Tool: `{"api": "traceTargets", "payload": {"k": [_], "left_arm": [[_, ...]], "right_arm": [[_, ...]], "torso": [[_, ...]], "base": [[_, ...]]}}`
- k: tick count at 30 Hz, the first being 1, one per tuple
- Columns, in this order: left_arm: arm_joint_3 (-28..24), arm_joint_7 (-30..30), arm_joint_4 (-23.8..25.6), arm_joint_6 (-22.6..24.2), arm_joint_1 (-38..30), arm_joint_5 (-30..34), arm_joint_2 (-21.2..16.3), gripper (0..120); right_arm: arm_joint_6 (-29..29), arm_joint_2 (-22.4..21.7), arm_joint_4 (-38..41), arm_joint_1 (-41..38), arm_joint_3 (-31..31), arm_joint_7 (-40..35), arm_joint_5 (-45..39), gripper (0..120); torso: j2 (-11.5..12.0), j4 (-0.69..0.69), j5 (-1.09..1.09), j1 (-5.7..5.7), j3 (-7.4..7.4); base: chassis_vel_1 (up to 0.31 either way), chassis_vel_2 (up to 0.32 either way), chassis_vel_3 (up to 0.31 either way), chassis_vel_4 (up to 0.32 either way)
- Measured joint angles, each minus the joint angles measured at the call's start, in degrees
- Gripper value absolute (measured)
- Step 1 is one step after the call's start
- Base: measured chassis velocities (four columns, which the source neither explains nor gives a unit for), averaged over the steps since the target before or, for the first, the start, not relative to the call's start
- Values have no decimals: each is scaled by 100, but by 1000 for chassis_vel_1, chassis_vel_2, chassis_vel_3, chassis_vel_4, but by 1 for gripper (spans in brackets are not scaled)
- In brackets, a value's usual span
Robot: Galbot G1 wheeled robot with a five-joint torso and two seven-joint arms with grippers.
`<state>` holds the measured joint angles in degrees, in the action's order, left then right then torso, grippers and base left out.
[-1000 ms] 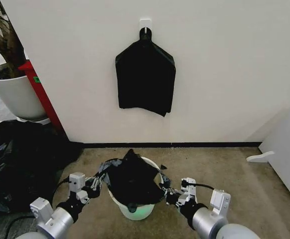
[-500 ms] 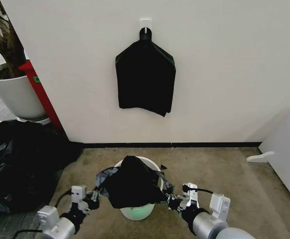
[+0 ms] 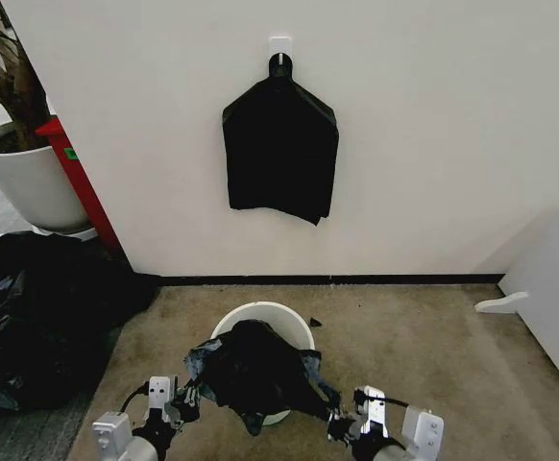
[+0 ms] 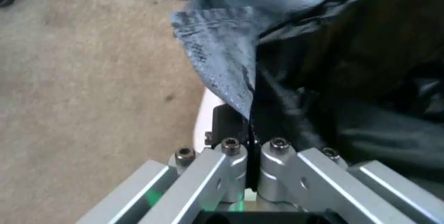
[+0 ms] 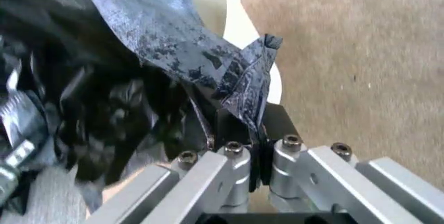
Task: Place the garbage bag over the trash bin.
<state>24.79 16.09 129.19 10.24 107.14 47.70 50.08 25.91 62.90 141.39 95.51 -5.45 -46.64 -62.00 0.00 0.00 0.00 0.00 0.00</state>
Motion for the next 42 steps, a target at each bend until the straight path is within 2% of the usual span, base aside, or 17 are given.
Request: {"api": "traceTargets", "payload": {"k": [4,11,17,24,33,42], "left_arm": [[-210,206,-304,-90,-167,-102,5,0],[-685,382,-547,-117,-528,-209,98,0],[-754,359,-637,-18,-697,-210,189,0],[-791,228,-1073,57,-1134,-297,345,0],[-850,281,-1256,95,-1507,-387,498,0],[-868,226,-1583,90,-1674,-389,633,0]], "right_arm": [[1,23,-356,-159,-5,37,150,0],[-134,56,-802,-179,-14,307,453,0],[-163,116,-950,-227,-9,331,480,0],[-278,242,-1637,-774,-18,395,485,0],[-293,200,-1875,-1140,27,502,511,0],[-117,161,-2360,-1360,58,965,675,0]], "torso": [[0,-1,0,0,0],[1,0,0,0,0],[1,1,0,0,0],[1,0,-1,0,0],[1,1,0,0,0],[1,1,0,0,0]], "base": [[0,0,0,0],[0,0,0,0],[0,0,0,0],[0,0,0,0],[0,0,0,0],[0,0,0,0]]}}
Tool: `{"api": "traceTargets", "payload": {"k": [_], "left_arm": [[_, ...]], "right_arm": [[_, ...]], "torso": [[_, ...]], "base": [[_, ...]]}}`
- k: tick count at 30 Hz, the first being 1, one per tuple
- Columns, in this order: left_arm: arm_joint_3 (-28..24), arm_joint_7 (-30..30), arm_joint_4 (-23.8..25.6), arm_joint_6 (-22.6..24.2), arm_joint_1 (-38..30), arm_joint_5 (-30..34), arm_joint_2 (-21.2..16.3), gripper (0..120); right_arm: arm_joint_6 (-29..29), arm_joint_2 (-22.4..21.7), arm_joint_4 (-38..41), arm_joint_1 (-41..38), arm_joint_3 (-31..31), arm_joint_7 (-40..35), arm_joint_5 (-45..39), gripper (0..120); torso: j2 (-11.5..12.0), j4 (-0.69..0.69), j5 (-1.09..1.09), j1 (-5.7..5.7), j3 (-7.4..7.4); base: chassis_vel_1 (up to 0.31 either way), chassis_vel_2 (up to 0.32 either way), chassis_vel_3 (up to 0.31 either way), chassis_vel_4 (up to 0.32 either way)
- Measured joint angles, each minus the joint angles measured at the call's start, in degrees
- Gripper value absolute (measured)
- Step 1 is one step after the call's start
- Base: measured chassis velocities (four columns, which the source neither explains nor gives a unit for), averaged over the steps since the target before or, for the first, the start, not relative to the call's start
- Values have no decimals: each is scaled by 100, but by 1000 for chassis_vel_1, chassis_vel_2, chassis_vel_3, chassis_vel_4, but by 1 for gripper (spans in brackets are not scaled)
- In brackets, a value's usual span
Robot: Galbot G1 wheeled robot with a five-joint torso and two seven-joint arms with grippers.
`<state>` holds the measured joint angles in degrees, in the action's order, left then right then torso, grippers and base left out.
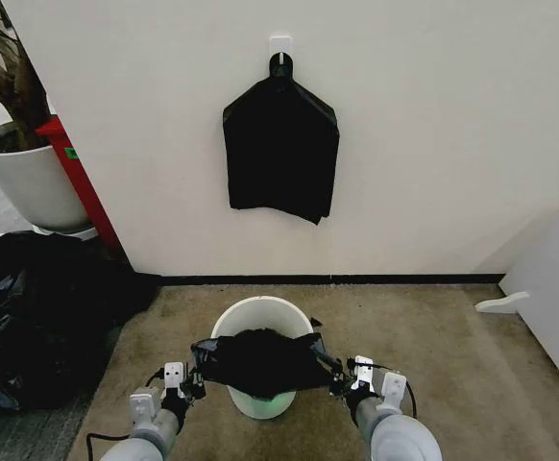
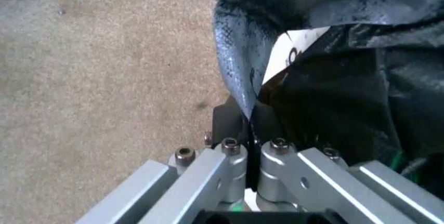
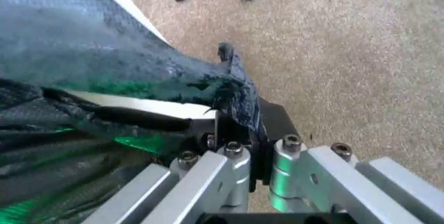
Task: Place the garbage bag over the trash bin.
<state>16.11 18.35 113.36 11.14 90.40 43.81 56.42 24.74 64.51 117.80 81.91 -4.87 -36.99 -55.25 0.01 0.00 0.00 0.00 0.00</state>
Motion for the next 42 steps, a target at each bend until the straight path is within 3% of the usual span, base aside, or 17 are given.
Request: {"api": "traceTargets", "payload": {"k": [18,31,33,42], "left_arm": [[-18,-667,-680,35,-178,-149,410,0],[14,-625,-531,23,-113,-287,418,0],[33,-433,-330,30,32,-354,347,0],[233,-80,381,201,505,-376,71,33]], "right_arm": [[289,-20,-642,-138,64,1215,1250,0],[263,-28,-541,-135,68,1298,1358,1],[253,-86,-398,-30,65,1314,1413,11],[255,-213,79,363,31,1216,1496,45]], "torso": [[0,0,0,0,-1],[0,0,1,0,-1],[-1,0,1,0,-1],[-1,0,0,0,-1]], "base": [[0,0,0,0],[0,0,0,0],[0,0,0,0],[0,0,0,0]]}}
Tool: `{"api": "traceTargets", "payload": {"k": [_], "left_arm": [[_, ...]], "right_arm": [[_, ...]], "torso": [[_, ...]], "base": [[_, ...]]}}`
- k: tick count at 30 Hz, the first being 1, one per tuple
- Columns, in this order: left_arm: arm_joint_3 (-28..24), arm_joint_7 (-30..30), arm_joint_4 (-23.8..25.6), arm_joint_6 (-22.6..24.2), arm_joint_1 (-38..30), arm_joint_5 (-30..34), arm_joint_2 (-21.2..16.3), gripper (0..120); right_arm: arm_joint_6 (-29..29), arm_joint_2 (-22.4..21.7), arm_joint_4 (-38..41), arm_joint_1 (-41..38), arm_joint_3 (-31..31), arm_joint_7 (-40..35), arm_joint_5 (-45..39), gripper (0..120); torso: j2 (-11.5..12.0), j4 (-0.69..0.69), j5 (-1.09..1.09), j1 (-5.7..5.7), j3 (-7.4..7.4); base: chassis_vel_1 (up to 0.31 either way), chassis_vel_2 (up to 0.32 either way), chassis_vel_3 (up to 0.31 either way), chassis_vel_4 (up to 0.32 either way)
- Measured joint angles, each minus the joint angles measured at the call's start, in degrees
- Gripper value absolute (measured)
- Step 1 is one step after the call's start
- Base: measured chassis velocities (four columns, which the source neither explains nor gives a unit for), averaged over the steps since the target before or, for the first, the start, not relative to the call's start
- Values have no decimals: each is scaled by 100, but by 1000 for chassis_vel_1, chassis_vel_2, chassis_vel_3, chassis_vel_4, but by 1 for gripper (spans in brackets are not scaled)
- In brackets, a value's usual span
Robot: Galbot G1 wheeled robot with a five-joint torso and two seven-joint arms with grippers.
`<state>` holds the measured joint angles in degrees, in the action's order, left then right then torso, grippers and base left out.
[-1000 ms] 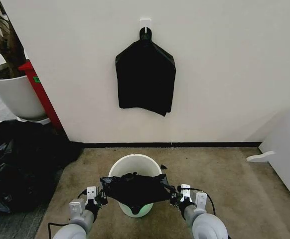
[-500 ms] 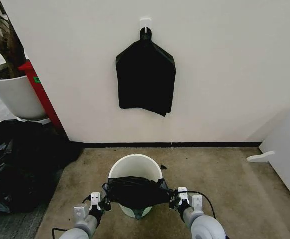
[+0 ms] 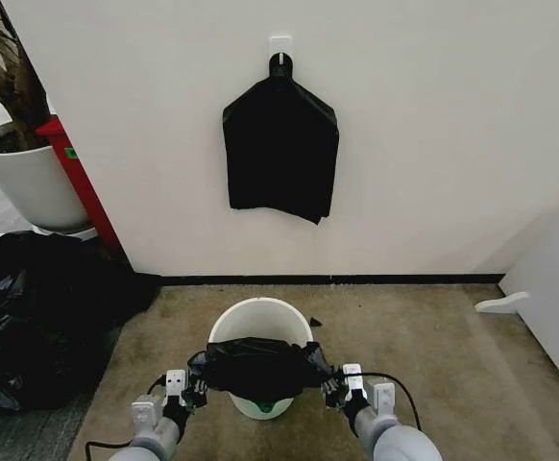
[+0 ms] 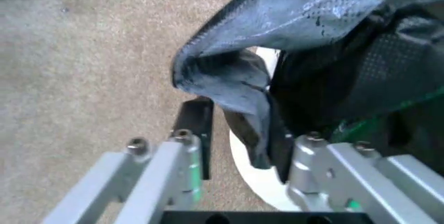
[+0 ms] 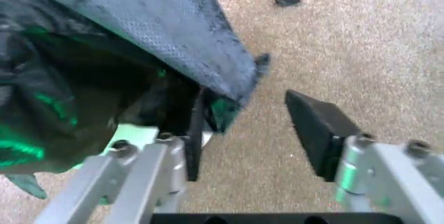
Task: Place the garbage bag over the trash bin.
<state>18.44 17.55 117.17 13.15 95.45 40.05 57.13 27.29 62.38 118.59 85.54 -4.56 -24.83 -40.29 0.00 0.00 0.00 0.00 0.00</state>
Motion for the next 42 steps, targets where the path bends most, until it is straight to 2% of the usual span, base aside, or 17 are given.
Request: {"api": "traceTargets", "payload": {"k": [2,5,9,10,11,15,17,23,28,35,42], "left_arm": [[51,4,92,10,157,-53,-9,42],[77,-14,148,10,285,-109,-8,46],[120,-289,200,-53,626,-302,30,66],[120,-289,200,-53,626,-302,30,66],[129,-408,200,-104,697,-342,34,70],[157,-723,108,-283,776,-400,32,86],[162,-878,-23,-389,764,-439,31,95],[236,-1349,-416,-715,751,-478,-132,100],[467,-1379,-507,-835,662,-345,-239,100],[782,-1373,-347,-750,439,19,-286,100],[762,-1475,-506,-708,280,58,-421,100]], "right_arm": [[7,-43,154,117,-41,-7,0,53],[8,-73,279,225,-66,-10,7,60],[-16,-76,458,508,-91,-8,160,78],[-16,-76,458,508,-91,-8,160,78],[-40,-67,494,579,-93,-7,220,83],[-102,-38,610,789,-98,-3,369,97],[-138,-12,670,886,-98,-3,430,100],[-211,3,763,1071,-94,-3,540,100],[-268,9,786,1192,-97,2,631,100],[-326,64,739,1237,-44,23,721,100],[-386,119,680,1259,20,23,779,100]], "torso": [[0,0,0,0,0],[0,0,0,0,0],[0,0,0,0,0],[0,0,0,0,0],[0,-1,0,0,0],[0,0,0,0,0],[0,0,0,0,0],[0,0,1,0,0],[0,0,1,0,0],[0,0,0,0,0],[0,1,1,0,1]], "base": [[0,0,0,0],[0,0,0,0],[0,0,0,0],[0,0,0,0],[0,0,0,0],[0,0,0,0],[0,0,0,0],[0,0,0,0],[0,0,0,0],[0,0,0,0],[0,0,0,0]]}}
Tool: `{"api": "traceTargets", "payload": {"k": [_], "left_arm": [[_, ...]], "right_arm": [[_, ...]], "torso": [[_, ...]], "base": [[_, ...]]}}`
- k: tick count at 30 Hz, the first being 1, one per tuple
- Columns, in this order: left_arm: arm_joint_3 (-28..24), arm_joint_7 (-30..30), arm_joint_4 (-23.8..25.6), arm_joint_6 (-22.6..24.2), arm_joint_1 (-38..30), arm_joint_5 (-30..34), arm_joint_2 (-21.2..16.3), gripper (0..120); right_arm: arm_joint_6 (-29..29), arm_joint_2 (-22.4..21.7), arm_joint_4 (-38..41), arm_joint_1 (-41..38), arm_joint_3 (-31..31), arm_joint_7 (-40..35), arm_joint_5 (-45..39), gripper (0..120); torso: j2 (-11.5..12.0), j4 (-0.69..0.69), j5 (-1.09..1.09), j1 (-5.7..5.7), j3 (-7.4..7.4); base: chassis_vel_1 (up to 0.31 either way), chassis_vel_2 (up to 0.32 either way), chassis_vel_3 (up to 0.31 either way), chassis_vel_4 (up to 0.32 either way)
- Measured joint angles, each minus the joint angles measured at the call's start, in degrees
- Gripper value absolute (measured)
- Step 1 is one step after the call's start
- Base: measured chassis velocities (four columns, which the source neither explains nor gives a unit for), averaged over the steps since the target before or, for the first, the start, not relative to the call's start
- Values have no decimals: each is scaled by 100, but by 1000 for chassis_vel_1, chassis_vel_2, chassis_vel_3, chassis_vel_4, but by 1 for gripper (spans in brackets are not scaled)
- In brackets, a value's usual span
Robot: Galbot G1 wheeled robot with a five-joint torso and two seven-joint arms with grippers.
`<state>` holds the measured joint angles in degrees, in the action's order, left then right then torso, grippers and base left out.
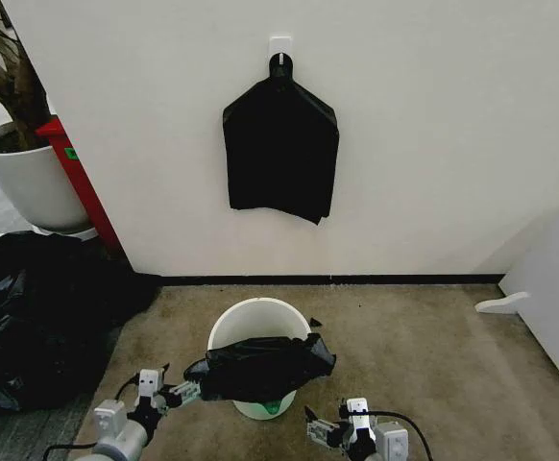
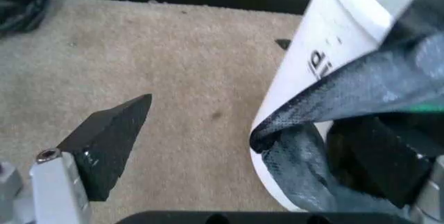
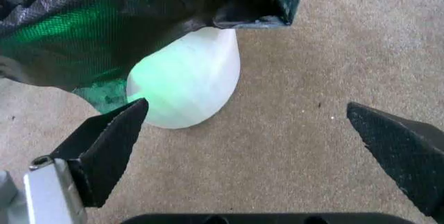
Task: Place the garbage bag over the trash bin.
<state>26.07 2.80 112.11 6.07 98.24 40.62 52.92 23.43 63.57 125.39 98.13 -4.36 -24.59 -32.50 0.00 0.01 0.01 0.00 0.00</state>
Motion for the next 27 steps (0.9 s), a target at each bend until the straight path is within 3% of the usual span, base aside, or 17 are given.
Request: {"api": "traceTargets", "payload": {"k": [7,17,23,25,26,27], "left_arm": [[305,-682,152,-88,612,-296,93,100],[1561,-2497,168,-1289,991,-65,515,100],[1854,-2316,885,-1286,933,135,812,100],[1871,-1725,1191,-1120,829,115,902,100],[1809,-1065,1386,-918,727,129,955,100],[1809,-1065,1386,-918,727,129,955,100]], "right_arm": [[-82,19,-22,90,-39,-1,37,100],[-137,21,232,162,-296,106,-94,100],[247,-243,894,-483,-763,-244,-1009,100],[528,-368,1148,-1000,-1021,-426,-1723,100],[725,-398,1196,-1331,-1134,-498,-2071,100],[725,-398,1196,-1331,-1134,-498,-2071,100]], "torso": [[0,-2,-1,0,0],[0,0,0,0,0],[1,0,-3,0,0],[1,-1,-1,0,0],[1,-1,-2,0,0],[1,-1,-2,0,0]], "base": [[0,0,0,0],[0,0,0,0],[0,0,0,0],[0,0,0,0],[0,0,0,0],[0,0,0,0]]}}
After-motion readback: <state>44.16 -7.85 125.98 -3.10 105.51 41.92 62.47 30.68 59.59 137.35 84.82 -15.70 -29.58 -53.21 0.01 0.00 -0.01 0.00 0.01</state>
